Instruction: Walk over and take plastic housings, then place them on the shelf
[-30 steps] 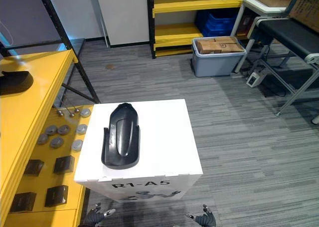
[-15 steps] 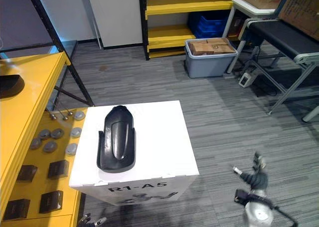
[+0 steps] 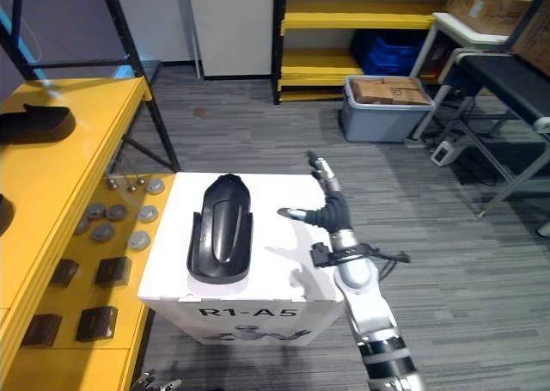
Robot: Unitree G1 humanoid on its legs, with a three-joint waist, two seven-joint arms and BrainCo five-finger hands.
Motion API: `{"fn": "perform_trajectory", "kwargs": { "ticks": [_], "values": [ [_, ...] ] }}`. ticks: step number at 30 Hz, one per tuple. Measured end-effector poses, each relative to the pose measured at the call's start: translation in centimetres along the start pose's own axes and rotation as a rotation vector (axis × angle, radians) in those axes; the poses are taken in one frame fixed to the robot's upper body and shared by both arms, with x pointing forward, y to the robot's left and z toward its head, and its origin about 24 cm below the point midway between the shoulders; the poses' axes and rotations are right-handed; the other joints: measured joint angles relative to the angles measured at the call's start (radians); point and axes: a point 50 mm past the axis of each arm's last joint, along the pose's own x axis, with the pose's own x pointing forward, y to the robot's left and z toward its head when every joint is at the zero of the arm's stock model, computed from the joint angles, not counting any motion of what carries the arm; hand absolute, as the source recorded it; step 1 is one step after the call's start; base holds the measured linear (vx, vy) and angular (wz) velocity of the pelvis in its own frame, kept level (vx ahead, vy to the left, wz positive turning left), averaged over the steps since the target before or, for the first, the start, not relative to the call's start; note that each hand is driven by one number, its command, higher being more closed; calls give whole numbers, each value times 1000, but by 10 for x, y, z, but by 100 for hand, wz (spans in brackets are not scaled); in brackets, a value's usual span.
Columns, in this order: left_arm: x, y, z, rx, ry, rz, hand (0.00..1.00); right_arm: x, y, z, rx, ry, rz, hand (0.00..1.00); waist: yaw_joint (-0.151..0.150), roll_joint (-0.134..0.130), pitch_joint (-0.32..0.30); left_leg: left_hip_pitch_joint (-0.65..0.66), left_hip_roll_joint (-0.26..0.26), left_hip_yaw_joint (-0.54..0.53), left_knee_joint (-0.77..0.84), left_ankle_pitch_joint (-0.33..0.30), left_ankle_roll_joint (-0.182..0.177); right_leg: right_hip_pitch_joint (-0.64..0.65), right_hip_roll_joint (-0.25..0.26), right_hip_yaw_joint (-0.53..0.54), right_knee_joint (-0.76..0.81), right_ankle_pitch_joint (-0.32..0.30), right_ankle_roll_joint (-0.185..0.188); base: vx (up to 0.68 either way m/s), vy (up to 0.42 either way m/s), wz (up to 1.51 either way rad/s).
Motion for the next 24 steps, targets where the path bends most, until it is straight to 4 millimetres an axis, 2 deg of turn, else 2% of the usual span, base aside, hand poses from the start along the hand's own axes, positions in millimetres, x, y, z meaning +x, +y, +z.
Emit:
{"fn": "perform_trajectory", "kwargs": {
  "ticks": [1, 5, 10, 12, 19, 24],
  "values": [
    [0, -1, 1, 3, -5, -1, 0, 1, 7, -8, -7, 43, 6, 0, 10, 0, 0, 0, -1, -4, 0, 0, 0, 6, 0, -7, -7, 1, 1, 82, 7, 14],
    [0, -1, 1, 3, -2, 4, 0, 3, 28, -35, -56, 194, -2, 0, 16, -2, 2, 0, -3, -23, -1, 0, 0, 21, 1, -22, -21, 1, 1, 40, 4, 13],
    [0, 0, 2, -2, -7, 30, 0, -3, 38, -55, -130, 320, -83, 0, 36, -10, 10, -12, -3, -34, 0, 5, 1, 20, 1, -31, -29, 10, 1, -9, 3, 4],
    [0, 0, 4, -4, -12, 40, 0, -3, 37, -60, -150, 353, -117, 0, 35, -14, 20, -22, -6, -48, 0, 15, 2, 19, -1, -43, -34, 18, 0, -69, 11, 20],
    [1, 1, 10, -8, -38, 51, 0, 0, 47, -71, -194, 427, -103, 0, 59, -17, 64, -39, -9, -59, -22, 43, 6, -1, -2, -46, -46, 46, -1, -93, 23, 3],
    [1, 3, 10, -3, -36, 71, 0, 16, 50, -67, -248, 414, -98, 0, 70, -27, 87, -48, -8, -63, -37, 57, 6, -16, -3, -48, -47, 50, -1, -21, 8, 1]
  ]
}}
